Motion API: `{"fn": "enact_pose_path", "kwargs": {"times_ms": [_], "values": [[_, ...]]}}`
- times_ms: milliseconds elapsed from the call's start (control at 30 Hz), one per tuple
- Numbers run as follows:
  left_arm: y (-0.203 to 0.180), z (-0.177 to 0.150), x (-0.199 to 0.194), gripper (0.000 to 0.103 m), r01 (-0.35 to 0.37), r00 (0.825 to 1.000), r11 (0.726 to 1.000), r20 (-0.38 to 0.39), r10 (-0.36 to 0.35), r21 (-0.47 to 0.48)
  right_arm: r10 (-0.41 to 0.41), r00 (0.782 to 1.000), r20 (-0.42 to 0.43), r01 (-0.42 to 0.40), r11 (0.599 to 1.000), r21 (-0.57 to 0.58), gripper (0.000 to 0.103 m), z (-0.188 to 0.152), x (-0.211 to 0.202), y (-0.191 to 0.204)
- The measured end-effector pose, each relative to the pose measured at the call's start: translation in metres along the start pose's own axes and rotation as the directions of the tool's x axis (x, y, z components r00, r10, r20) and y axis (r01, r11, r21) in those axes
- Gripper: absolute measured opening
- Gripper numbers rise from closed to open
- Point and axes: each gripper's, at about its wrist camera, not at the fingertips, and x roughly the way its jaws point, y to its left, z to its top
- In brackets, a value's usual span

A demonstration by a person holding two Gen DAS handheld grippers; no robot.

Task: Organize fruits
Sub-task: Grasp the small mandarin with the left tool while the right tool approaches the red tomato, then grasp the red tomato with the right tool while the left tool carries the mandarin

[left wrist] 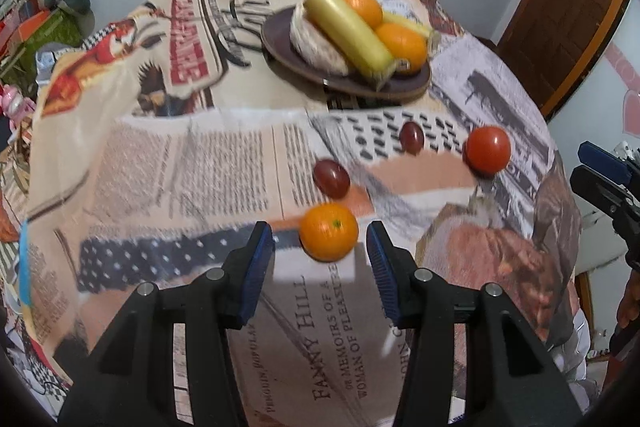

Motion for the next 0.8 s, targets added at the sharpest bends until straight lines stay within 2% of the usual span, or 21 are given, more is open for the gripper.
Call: {"fn": "enact_pose_path", "kwargs": {"times_ms": [200,333,567,800], "values": [[-0.005,-0.005,0.012,0.047,0.002,1.0,1.0,-0.017,-0.002,0.01,0.016,0.999,-0.042,-0.014,0.999,0.03,0.052,-0.014,0.011,-0.004],[-0.006,-0.004,0.018,0.034,0.0,1.0,1.0,-0.026,0.0,0.015,0.022,0.998,-0.064,-0.02,0.999,0.037,0.053,-0.018,0.019,-0.005],[0.0,0.0,0.011,0.033,0.021,1.0,1.0,0.0,-0.021,0.007,0.019,0.997,-0.072,-0.016,0.999,0.033,0.053,-0.016,0.028,-0.009],[0.011,0.022,-0.004,0.033,0.019,0.998,1.0,0.067,-0.018,-0.011,0.019,0.996,-0.081,-0.016,0.999,0.037,0.053,-0.006,0.044,-0.016]]}}
